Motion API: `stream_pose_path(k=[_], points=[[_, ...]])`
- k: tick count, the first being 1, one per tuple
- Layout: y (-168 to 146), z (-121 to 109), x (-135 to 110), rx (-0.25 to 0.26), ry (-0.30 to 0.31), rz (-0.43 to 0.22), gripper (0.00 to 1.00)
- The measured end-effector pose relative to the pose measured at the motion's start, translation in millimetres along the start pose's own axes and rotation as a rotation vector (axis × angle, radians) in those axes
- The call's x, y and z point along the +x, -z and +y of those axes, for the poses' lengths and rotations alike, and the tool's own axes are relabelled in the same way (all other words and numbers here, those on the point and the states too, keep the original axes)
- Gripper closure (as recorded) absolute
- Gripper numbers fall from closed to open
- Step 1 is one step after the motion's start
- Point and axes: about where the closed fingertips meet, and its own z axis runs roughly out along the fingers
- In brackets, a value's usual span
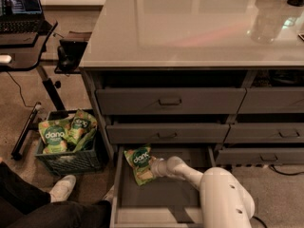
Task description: Pick green rice chip bag from bottom drawer and place on counter
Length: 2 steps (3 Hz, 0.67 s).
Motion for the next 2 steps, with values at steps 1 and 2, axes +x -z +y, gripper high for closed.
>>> stream_pose_path(k=[1, 2], points=[[3, 0, -3, 0.0, -0.001, 0.0, 1.0], [14, -4, 4, -0.011, -0.021, -0.007, 1.0]])
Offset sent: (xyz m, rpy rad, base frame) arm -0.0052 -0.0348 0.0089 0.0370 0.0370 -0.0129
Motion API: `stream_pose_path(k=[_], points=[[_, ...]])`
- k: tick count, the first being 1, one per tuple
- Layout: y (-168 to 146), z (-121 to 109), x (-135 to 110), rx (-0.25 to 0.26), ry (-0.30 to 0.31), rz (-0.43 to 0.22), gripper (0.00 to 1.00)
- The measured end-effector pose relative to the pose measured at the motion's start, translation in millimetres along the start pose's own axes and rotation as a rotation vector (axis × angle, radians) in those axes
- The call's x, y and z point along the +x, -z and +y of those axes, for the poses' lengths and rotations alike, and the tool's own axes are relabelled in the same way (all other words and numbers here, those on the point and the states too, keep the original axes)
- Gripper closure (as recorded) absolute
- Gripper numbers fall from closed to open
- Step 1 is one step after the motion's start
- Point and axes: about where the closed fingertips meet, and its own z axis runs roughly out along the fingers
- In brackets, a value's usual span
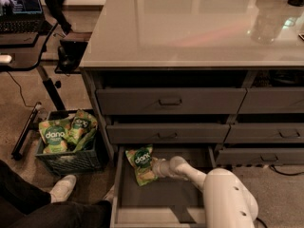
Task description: Pick green rice chip bag from bottom drawer and place on counter
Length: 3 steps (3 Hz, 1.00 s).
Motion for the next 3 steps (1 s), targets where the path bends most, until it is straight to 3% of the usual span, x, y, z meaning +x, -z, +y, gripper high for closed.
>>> stream_pose_path(k=[1, 3], points=[[23, -2, -5, -0.014, 0.012, -0.023, 1.0], [96, 14, -41, -0.106, 0.072, -0.036, 1.0]])
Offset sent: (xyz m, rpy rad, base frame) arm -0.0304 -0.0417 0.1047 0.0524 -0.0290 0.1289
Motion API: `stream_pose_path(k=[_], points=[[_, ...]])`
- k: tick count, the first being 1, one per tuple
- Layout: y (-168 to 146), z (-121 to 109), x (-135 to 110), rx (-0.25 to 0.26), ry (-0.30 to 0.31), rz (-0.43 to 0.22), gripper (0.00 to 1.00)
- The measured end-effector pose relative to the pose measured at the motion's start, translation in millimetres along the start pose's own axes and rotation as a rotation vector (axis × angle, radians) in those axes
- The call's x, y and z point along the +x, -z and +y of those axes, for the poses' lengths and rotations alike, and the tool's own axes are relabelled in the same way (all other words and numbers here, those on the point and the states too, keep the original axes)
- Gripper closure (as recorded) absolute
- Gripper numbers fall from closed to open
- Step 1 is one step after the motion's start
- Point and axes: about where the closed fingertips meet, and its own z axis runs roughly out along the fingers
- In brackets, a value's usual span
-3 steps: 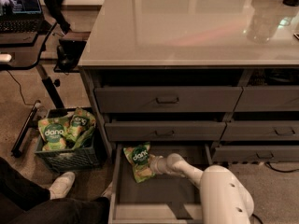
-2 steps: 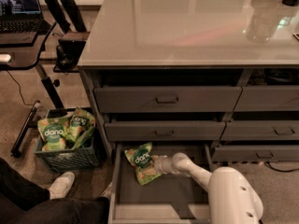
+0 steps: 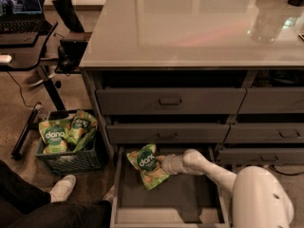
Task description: Pick green rice chip bag from bottom drawer and place on counter
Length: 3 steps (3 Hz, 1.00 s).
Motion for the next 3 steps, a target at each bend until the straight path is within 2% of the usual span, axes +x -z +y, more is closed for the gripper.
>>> stream_pose_path(k=[1, 2, 3], points=[[43, 20, -14, -0.088, 0.022, 0.025, 1.0], [87, 43, -11, -0.134, 0.047, 0.103, 1.0], [122, 78, -8, -0.173, 0.094, 0.148, 1.0]])
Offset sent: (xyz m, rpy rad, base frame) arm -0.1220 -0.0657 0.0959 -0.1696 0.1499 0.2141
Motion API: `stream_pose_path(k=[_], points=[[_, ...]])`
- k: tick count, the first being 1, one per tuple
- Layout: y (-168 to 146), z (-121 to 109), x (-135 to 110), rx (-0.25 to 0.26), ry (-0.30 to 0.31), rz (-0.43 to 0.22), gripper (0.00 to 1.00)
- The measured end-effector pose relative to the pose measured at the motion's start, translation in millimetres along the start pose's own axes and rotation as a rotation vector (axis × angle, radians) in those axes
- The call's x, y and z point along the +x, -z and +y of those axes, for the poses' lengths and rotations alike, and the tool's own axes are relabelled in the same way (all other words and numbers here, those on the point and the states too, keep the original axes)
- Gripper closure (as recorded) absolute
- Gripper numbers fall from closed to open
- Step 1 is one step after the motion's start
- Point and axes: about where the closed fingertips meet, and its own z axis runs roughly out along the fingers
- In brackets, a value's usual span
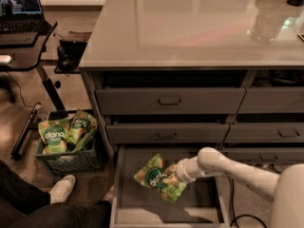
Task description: Pick green rice chip bag from bottom drawer and place on counter
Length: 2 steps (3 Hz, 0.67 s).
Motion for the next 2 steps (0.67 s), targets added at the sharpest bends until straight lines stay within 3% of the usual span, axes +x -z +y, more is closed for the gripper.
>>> stream_pose_path(k=[1, 2], points=[[25.9, 21.9, -11.9, 0.011, 0.09, 0.001, 1.0], [25.9, 21.9, -11.9, 0.011, 0.09, 0.001, 1.0]])
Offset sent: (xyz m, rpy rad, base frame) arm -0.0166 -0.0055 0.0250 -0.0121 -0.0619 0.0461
